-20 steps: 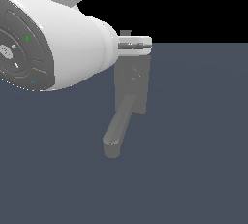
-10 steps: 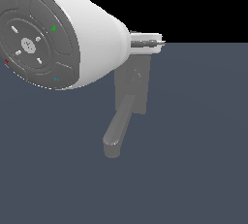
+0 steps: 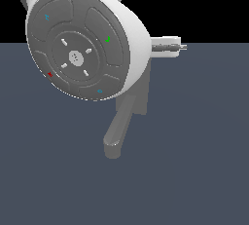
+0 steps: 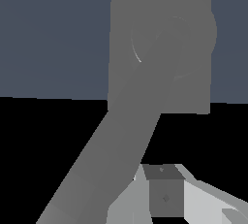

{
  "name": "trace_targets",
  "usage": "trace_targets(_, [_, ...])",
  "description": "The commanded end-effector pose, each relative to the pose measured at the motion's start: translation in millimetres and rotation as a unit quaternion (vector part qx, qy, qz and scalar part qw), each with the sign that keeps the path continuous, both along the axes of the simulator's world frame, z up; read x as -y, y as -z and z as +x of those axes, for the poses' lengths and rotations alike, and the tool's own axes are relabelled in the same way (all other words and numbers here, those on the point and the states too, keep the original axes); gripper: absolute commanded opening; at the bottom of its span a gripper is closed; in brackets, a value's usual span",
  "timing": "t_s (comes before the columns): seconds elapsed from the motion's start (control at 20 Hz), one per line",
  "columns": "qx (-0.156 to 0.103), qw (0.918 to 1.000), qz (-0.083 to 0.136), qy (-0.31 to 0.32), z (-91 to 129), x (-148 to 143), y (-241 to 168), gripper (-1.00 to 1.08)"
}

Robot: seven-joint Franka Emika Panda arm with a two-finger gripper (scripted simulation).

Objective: Turn on the faucet by rotating a designated handle.

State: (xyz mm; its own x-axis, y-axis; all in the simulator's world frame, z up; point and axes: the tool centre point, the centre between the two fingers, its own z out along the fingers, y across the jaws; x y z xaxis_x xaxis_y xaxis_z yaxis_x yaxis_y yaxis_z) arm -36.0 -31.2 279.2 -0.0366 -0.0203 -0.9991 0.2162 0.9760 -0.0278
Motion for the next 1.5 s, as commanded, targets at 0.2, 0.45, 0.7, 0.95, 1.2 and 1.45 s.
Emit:
trace_targets(0.2, [0.013, 0.9999, 0.001, 0.008, 1, 32, -6, -1.0])
trace_targets(0.45, [0.002, 0.9999, 0.005, 0.012, -10, 37, 7, -1.0])
trace_targets(0.7, [0.005, 0.9999, 0.004, 0.011, -10, 49, 14, -1.0])
trace_targets(0.95, [0.008, 0.9999, 0.003, 0.011, -11, 60, 21, -1.0])
trace_targets(1.2, [0.01, 0.9999, 0.003, 0.01, -11, 70, 28, -1.0])
trace_targets(1.45, [0.013, 0.9999, 0.002, 0.01, -12, 81, 35, -1.0])
